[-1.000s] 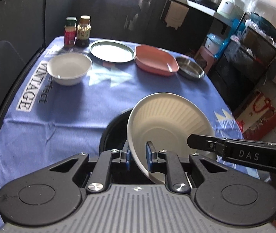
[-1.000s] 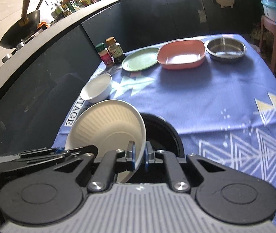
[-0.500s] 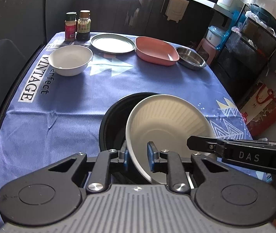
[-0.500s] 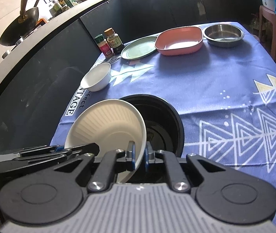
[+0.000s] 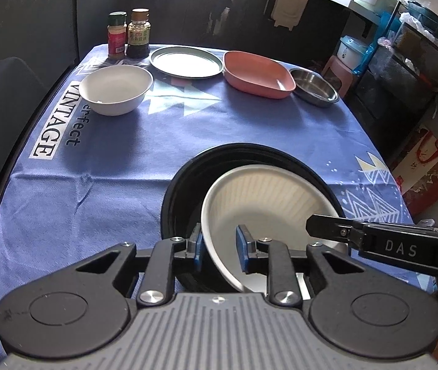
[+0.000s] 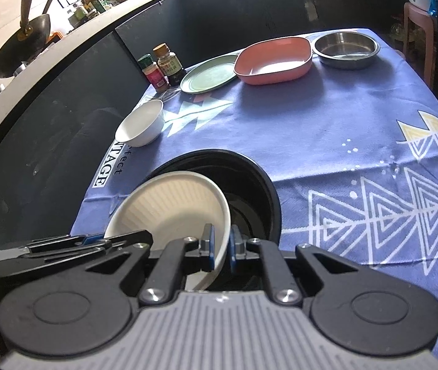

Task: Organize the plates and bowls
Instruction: 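Open both grippers and move them to the small white bowl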

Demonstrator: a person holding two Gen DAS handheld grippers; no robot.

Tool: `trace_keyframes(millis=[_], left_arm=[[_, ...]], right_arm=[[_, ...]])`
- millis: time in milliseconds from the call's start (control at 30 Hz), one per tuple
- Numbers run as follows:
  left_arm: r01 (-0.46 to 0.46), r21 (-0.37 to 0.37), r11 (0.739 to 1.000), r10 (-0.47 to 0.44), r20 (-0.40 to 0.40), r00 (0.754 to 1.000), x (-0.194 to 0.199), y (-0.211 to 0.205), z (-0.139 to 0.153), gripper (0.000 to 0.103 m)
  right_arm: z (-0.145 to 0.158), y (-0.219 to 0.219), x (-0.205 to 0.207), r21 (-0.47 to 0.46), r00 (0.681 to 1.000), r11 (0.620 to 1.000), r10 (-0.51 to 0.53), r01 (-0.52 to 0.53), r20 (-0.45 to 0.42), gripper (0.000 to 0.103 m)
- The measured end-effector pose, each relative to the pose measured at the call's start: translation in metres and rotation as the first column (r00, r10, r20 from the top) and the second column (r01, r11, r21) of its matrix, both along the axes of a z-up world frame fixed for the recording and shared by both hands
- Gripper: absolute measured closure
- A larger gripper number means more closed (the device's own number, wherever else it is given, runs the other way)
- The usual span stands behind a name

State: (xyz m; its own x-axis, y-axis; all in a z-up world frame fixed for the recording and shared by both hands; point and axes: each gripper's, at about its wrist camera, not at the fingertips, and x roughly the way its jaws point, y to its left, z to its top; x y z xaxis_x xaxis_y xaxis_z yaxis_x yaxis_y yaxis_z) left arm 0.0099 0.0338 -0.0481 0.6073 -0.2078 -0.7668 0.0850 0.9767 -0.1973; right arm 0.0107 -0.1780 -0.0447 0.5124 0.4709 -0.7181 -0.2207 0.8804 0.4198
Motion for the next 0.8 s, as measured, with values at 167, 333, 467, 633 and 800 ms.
trace_keyframes(millis=[167, 333, 467, 633, 800], left_arm=[[-0.012, 0.012, 1.000, 0.012, -0.005, 1.000, 0.004, 0.001, -0.004, 0.080], [-0.008, 0.014, 1.000, 0.008, 0.000, 1.000, 0.005, 0.000, -0.003, 0.079], [-0.014, 0.012, 1.000, 0.014, 0.002, 1.000, 0.004, 0.002, -0.003, 0.078], [-0.033, -0.004, 0.999, 0.033, 0.025, 0.999, 0.001, 0.007, 0.006, 0.076], [-0.078, -0.006, 0.997, 0.079, 0.070, 0.994, 0.003, 0.020, 0.017, 0.067]], right_arm=[[-0.002, 0.001, 0.002, -0.013, 1.000, 1.000, -0.006, 0.006, 0.001, 0.094], [-0.004, 0.000, 0.004, -0.025, 1.000, 1.000, -0.016, 0.017, 0.006, 0.094], [-0.002, -0.005, 0.005, -0.023, 0.999, 0.999, -0.031, 0.031, 0.011, 0.094], [0.007, -0.010, 0.005, -0.021, 0.998, 0.999, -0.048, 0.049, 0.036, 0.093], [0.020, -0.008, 0.010, -0.027, 0.996, 0.999, -0.041, 0.043, 0.077, 0.093]])
